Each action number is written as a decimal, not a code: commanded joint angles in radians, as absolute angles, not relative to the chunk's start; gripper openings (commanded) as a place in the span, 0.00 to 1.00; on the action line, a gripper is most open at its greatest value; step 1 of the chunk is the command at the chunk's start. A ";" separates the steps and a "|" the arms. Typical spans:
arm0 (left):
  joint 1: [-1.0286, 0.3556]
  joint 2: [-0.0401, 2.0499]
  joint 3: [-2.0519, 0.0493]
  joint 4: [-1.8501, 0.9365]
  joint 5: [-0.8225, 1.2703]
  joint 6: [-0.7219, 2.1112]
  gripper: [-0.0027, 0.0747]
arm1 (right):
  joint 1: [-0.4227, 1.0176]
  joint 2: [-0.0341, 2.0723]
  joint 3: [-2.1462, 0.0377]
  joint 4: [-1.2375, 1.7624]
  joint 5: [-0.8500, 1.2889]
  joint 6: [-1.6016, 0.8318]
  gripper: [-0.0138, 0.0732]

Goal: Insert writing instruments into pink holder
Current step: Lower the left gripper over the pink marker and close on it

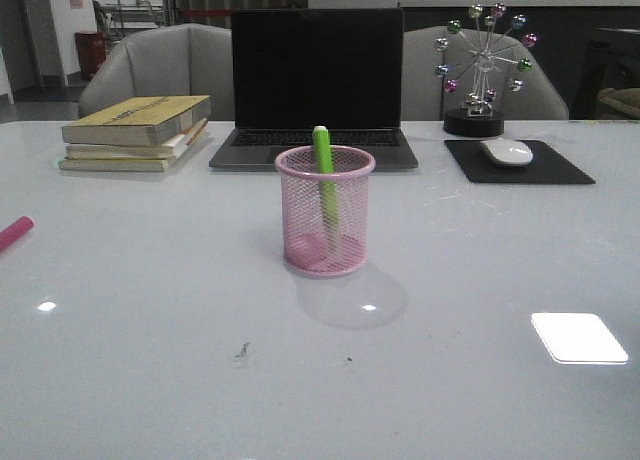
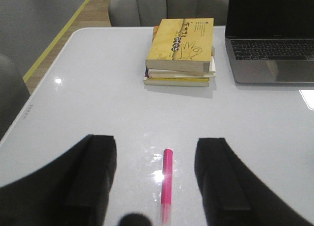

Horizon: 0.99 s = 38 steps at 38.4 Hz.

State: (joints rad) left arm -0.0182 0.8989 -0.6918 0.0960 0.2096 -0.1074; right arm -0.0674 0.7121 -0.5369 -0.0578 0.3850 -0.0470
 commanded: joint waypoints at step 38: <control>-0.050 1.683 -1.024 0.098 0.208 -0.111 0.56 | -0.070 0.705 -0.563 -0.061 0.302 -0.053 0.54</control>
